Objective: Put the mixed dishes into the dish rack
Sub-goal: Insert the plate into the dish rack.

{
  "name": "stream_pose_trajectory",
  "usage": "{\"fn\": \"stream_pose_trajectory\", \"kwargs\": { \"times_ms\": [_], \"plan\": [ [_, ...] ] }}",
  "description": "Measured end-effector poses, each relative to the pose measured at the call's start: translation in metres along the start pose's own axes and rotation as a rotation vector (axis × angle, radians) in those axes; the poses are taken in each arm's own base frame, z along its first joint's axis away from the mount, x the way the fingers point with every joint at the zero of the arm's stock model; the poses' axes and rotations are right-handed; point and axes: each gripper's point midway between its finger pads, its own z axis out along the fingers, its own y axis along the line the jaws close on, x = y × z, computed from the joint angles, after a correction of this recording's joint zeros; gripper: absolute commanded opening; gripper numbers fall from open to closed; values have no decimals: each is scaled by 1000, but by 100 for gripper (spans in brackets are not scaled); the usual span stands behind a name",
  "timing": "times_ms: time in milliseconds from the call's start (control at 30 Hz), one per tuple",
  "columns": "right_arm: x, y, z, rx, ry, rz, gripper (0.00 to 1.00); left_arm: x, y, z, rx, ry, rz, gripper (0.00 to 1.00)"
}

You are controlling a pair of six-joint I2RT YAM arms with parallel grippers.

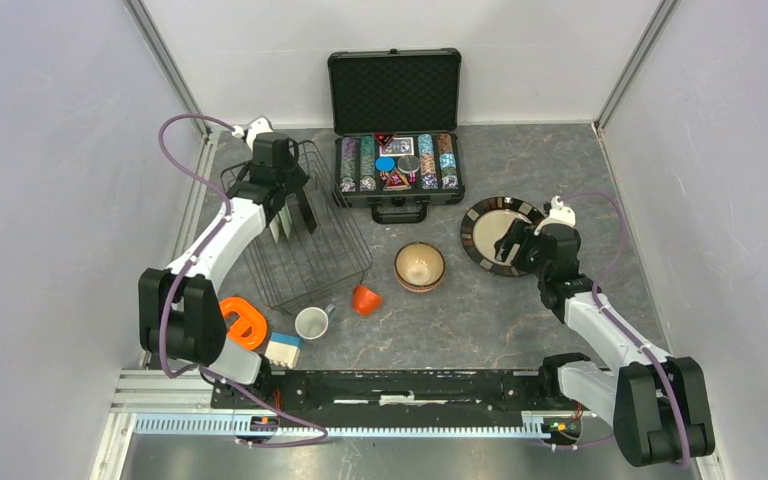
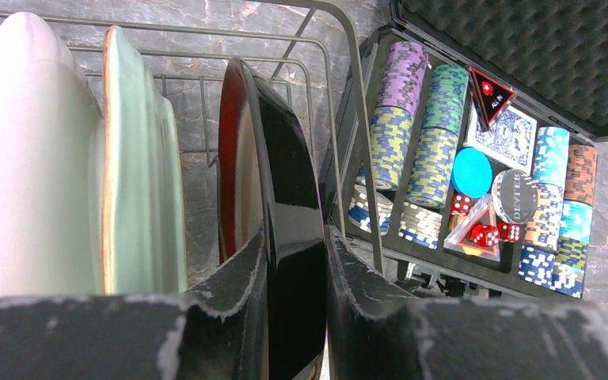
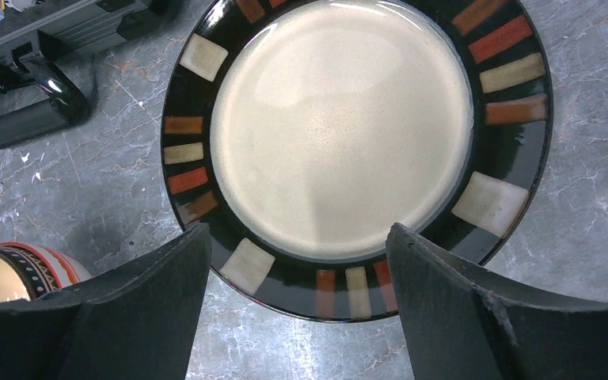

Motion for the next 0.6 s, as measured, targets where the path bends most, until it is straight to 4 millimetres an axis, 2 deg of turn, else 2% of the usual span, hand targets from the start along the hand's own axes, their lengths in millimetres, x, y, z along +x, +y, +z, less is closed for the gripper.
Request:
{"fn": "stream_pose_trajectory", "kwargs": {
  "times_ms": [167, 233, 433, 600],
  "plan": [
    [1, -1, 0, 2, 6, 0, 85, 0, 1, 1, 8, 7, -5, 30],
    [1, 0, 0, 1, 6, 0, 85, 0, 2, 1, 11, 11, -7, 31],
    [1, 0, 0, 1, 6, 0, 85, -2, 4, 2, 11, 8, 0, 42],
    [2, 0, 0, 1, 6, 0, 85, -8, 2, 2, 20, -7, 2, 43]
  ]
}}
